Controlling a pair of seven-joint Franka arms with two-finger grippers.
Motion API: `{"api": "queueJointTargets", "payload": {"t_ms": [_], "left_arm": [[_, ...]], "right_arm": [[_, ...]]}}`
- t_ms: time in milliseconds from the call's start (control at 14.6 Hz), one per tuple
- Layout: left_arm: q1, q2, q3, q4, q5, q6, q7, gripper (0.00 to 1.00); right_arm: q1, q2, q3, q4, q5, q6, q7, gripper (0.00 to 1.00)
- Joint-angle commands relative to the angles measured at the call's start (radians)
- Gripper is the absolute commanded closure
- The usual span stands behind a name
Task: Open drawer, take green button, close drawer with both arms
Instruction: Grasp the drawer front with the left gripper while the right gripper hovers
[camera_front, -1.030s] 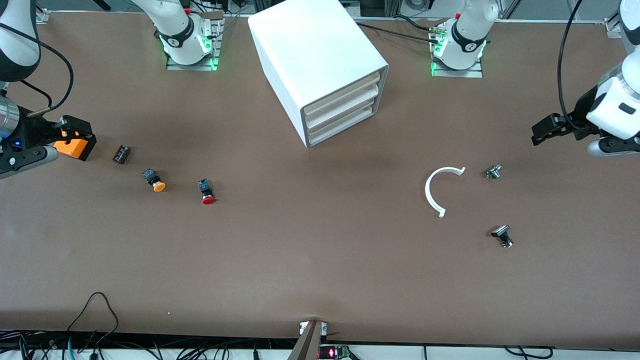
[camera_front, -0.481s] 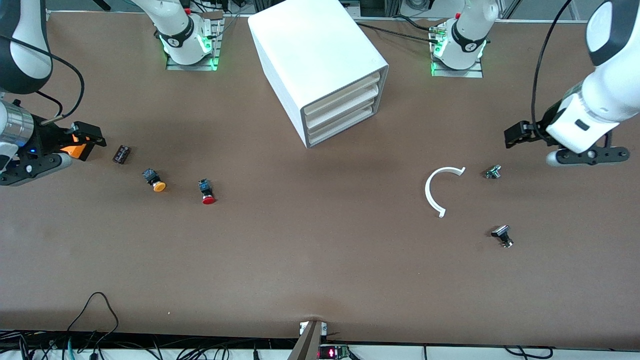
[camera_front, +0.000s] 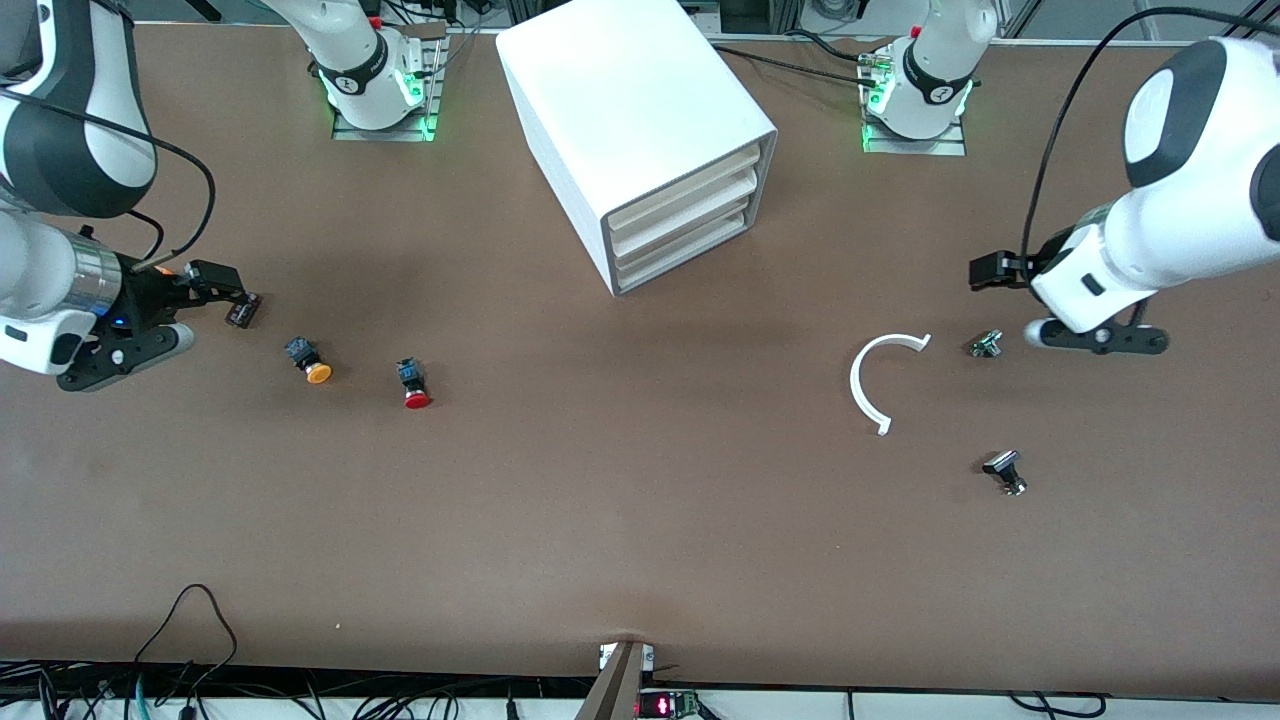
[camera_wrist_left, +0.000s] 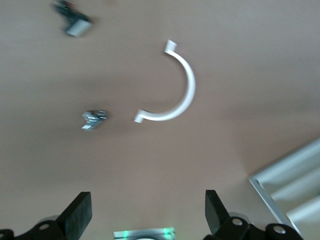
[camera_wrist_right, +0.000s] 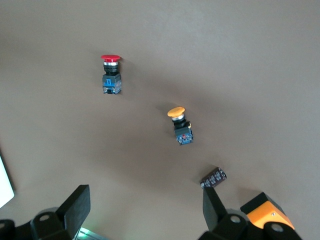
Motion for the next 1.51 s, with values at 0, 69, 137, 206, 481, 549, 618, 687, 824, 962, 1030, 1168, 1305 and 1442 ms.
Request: {"api": "queueJointTargets", "payload": {"t_ms": [0, 69, 137, 206, 481, 549, 618, 687, 824, 962, 1030, 1168, 1305, 1442], "left_arm": [[-0.001, 0.087, 0.002, -0.007, -0.149, -0.004, 0.106, 0.00], [-0.001, 0.105, 0.002, -0.011, -0.178, 0.001, 0.114, 0.00], [-0.002, 0.127, 0.002, -0.014, -0.209, -0.002, 0.116, 0.00], [-0.014, 0.145, 0.002, -0.033, -0.250, -0.005, 0.116, 0.00], [-0.048, 0.220, 0.002, -0.119, -0.470, -0.005, 0.237, 0.00], [-0.062, 0.242, 0.002, -0.128, -0.505, -0.002, 0.275, 0.00], [-0.065, 0.254, 0.002, -0.137, -0.533, 0.002, 0.297, 0.00], [-0.074, 0.270, 0.002, -0.149, -0.559, 0.002, 0.323, 0.00], [-0.113, 0.303, 0.002, -0.168, -0.597, 0.009, 0.408, 0.00], [-0.140, 0.331, 0.002, -0.186, -0.608, 0.054, 0.443, 0.00], [-0.154, 0.345, 0.002, -0.192, -0.617, 0.074, 0.455, 0.00], [-0.186, 0.366, 0.002, -0.212, -0.660, 0.113, 0.508, 0.01], [-0.189, 0.391, 0.002, -0.221, -0.720, 0.128, 0.580, 0.01], [-0.196, 0.408, 0.002, -0.241, -0.781, 0.145, 0.655, 0.01]], "right_arm": [[0.067, 0.045, 0.001, 0.068, -0.002, -0.002, 0.006, 0.00], [0.079, 0.052, 0.001, 0.079, 0.001, 0.013, 0.007, 0.00], [0.079, 0.057, 0.001, 0.079, 0.005, 0.037, 0.004, 0.00], [0.078, 0.060, 0.001, 0.079, 0.012, 0.063, -0.003, 0.00], [0.085, 0.095, 0.001, 0.079, 0.007, 0.082, -0.008, 0.00], [0.084, 0.102, 0.001, 0.079, 0.001, 0.082, -0.009, 0.00], [0.081, 0.106, 0.000, 0.079, 0.001, 0.081, -0.011, 0.00], [0.078, 0.108, 0.000, 0.079, 0.007, 0.081, -0.009, 0.00], [0.065, 0.114, -0.003, 0.078, 0.019, 0.080, -0.008, 0.00], [0.062, 0.123, -0.003, 0.079, 0.033, 0.082, -0.008, 0.00], [0.062, 0.123, -0.003, 0.079, 0.030, 0.084, -0.011, 0.00], [0.070, 0.122, -0.002, 0.081, 0.030, 0.082, -0.017, 0.00], [0.074, 0.122, 0.001, 0.082, 0.033, 0.082, -0.014, 0.00], [0.097, 0.123, 0.020, 0.120, 0.027, 0.079, -0.013, 0.00]]}}
